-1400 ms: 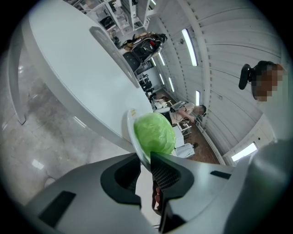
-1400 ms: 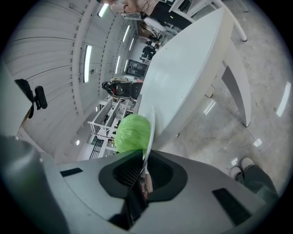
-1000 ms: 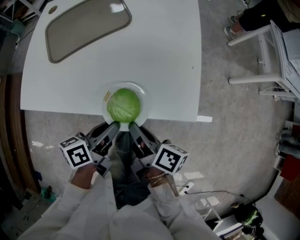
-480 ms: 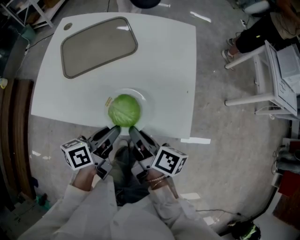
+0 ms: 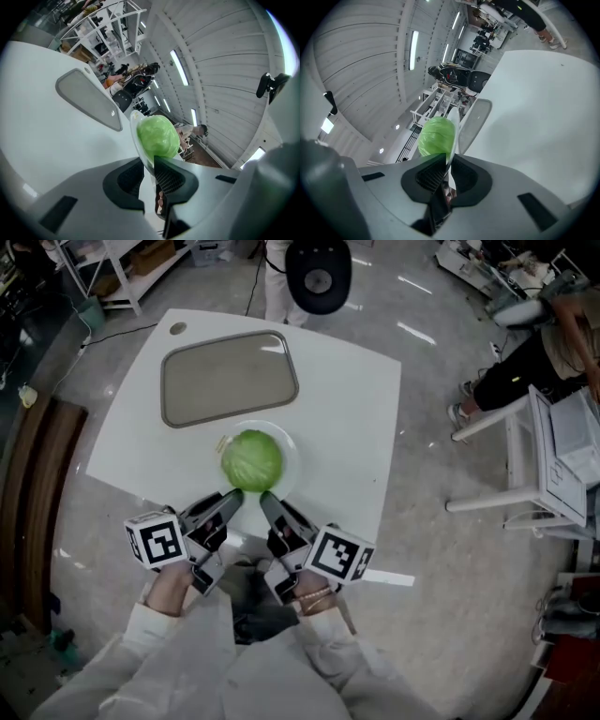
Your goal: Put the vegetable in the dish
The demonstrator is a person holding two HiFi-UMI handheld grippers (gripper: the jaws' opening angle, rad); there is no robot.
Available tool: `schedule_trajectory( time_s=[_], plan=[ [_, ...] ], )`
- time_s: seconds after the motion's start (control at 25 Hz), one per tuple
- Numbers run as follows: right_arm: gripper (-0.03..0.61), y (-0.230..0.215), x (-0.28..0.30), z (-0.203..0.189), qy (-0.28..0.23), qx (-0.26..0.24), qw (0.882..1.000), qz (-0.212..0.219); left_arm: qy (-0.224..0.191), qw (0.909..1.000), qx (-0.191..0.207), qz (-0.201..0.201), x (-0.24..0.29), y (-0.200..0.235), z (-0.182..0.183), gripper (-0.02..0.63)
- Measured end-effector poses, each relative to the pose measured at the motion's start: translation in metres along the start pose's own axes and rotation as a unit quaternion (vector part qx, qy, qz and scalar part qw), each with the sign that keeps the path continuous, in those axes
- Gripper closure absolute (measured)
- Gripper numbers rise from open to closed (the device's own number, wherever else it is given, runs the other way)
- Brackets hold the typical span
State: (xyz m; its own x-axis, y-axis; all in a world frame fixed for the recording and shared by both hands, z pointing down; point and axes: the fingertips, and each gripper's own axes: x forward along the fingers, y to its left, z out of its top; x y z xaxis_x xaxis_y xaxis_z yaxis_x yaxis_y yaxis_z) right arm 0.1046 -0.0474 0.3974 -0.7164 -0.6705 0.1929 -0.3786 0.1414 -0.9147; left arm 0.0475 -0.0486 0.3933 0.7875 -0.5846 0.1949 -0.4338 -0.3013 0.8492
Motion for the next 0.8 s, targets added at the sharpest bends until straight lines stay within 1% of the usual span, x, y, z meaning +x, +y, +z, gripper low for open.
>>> schedule_trajectory(
  time_s=[0.12,0.28,0.36,0.44,0.56,0.8],
  plan=[
    [0.538,0.009,0.014,0.003,0.005,0.006,1.0,0.003,-0.007,0.9999,-0.001,0.016,-0.007,0.006,0.015,0.548],
    [0.538,0.019,0.038,0.004,0.009,0.016,1.0,0.017,-0.017,0.9998,-0.003,0.001,-0.011,0.015,0.036,0.548],
    [0.538,0.02,0.051,0.006,0.013,0.009,1.0,0.011,-0.014,0.9996,-0.006,0.023,-0.016,0.025,0.047,0.548],
    [0.538,0.023,0.067,0.008,0.014,0.011,1.0,0.014,-0.01,0.999,-0.008,0.042,-0.02,0.037,0.059,0.548],
    [0.538,0.025,0.092,0.013,0.01,0.013,1.0,0.016,-0.008,0.9994,-0.009,0.032,-0.019,0.049,0.079,0.548],
    [0.538,0.024,0.149,0.027,0.002,0.004,1.0,-0.004,0.007,0.9997,-0.002,0.021,-0.016,0.08,0.133,0.548]
  ],
)
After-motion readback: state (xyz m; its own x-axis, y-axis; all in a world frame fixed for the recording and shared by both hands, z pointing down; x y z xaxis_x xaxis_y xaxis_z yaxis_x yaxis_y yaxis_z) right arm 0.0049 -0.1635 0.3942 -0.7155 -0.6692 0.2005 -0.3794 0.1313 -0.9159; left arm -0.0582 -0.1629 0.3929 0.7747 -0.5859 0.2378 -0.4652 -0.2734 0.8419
